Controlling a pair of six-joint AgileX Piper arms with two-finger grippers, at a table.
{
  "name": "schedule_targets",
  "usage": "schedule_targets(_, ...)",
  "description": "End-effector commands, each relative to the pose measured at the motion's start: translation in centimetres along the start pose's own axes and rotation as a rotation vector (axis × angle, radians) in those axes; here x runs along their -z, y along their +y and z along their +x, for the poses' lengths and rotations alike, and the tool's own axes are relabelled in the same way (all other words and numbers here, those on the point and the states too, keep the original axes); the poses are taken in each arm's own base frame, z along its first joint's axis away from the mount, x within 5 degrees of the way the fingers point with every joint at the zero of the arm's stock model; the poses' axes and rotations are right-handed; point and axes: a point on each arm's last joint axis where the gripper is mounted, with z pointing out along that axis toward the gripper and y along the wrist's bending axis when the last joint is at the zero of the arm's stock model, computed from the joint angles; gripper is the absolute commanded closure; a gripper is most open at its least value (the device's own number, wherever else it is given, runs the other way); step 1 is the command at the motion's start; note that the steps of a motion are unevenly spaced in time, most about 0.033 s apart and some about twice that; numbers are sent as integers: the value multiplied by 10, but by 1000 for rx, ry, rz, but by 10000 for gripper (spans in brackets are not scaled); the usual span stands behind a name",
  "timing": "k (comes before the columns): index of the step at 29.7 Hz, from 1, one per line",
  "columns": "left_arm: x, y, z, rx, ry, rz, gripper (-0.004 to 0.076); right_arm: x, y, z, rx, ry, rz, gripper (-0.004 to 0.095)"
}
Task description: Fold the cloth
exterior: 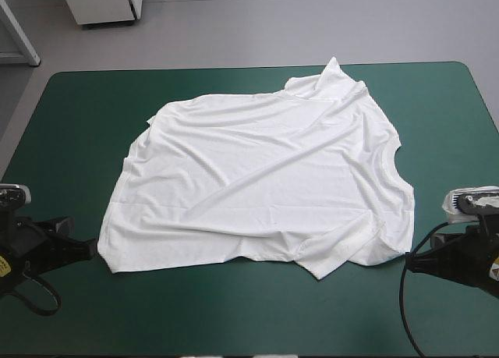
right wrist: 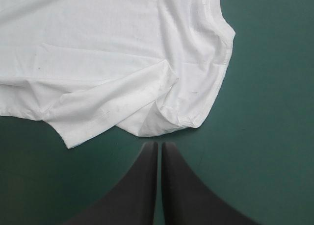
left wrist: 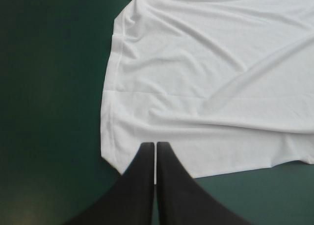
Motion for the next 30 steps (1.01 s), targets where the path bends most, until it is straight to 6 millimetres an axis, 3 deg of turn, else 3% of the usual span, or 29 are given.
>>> schedule_targets(1,5,-1,-11,9,-80,13,719,7,1,-10,3,-83,-7,696)
schedule_targets(5,5,-1,-11,9,-80,13,719,5,1,-8,-26,-49,-2,349)
schedule_targets(7,5,-1,-11,9,-80,13,719,3,1,-10,-48,-41,-1,275)
schedule_targets(11,5,-1,-11,9,-80,13,719,-1,1,-29,-29,-38,37,316)
schedule_targets(15,5,-1,-11,9,-82,13,719,-18,3,-56,-5,2,71,333)
schedule_targets(23,5,-1,-12,8,-94,14,719,-95,4,-78,71,232,148,333)
schedule_targets(27,5,-1,-12,8,-94,14,719,-129,-7,-82,103,329,213,333)
schedule_targets(30,5,-1,-12,7,-94,13,719,-152,-19,-85,3,365,172,333)
